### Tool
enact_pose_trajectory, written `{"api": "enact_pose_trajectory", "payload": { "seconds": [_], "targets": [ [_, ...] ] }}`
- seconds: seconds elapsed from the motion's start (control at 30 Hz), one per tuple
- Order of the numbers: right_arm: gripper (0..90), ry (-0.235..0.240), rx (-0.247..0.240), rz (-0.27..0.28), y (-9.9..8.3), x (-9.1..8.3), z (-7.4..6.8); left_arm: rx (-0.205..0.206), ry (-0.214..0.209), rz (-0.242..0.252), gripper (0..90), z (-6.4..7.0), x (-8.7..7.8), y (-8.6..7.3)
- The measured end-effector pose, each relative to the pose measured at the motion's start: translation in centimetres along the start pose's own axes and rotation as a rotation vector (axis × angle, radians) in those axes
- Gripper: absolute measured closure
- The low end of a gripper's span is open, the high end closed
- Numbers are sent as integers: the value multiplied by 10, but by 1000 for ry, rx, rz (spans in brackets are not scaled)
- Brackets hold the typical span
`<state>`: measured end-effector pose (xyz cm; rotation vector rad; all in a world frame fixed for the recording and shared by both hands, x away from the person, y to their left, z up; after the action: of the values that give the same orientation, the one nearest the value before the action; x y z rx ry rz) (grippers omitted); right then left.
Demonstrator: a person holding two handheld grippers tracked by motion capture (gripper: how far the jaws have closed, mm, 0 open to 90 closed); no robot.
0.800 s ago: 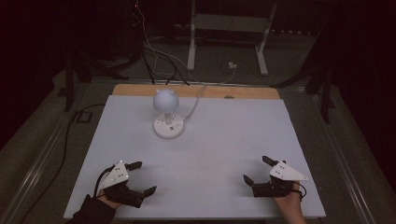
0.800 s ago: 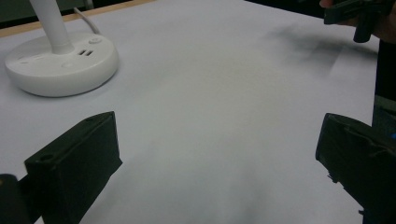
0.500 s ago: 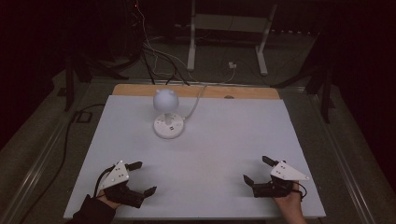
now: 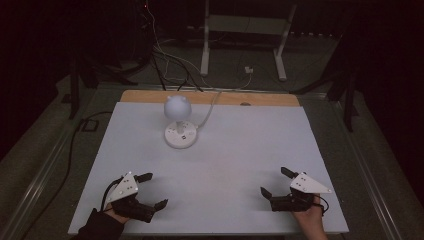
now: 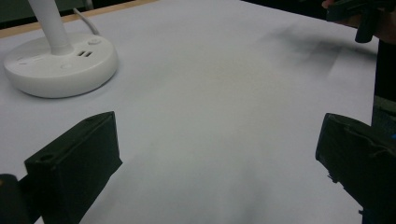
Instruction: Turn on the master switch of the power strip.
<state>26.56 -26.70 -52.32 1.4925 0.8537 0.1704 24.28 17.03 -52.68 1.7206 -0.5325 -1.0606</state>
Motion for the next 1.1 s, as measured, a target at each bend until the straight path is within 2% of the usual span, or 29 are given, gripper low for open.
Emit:
{"api": "enact_pose_trajectory", "payload": {
  "seconds": [0.27,0.37,0.43,0.5,0.57,0.67,0.7,0.9,1.0,1.1],
  "targets": [
    [0,-6,-6,14,5,-2,-4,7,-3,0,3,1,0,1],
    [0,-7,-3,6,3,-1,-4,3,6,12,3,0,-1,5],
    [0,-6,-2,1,2,0,-5,16,-3,24,3,0,-2,9],
    [0,-7,-2,2,2,0,-5,11,-12,25,3,0,-2,13],
    [0,-9,1,2,2,0,-5,10,-25,29,3,0,-1,18],
    [0,-12,2,4,2,-1,-4,30,-21,27,3,-3,0,28],
    [0,-13,2,4,2,-1,-4,37,-16,28,3,-6,1,36],
    [0,-8,5,8,3,-2,-5,45,-11,32,3,-12,5,55],
    [0,-5,6,8,3,-2,-5,40,-13,30,3,-15,8,62],
    [0,-3,9,10,3,-2,-5,34,6,27,3,-21,12,71]
  ]
}}
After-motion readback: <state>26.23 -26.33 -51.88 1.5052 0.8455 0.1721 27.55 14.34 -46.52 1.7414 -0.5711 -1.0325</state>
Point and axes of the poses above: each handheld gripper's, and its own axes: x roughly forward along the jaws, y roughly out of its top, z roughly to its right, the point moved 4 cm from there along x, roughly forward along the jaws, and after that the axes turned 11 degrees about x, right-handed, at the moved point
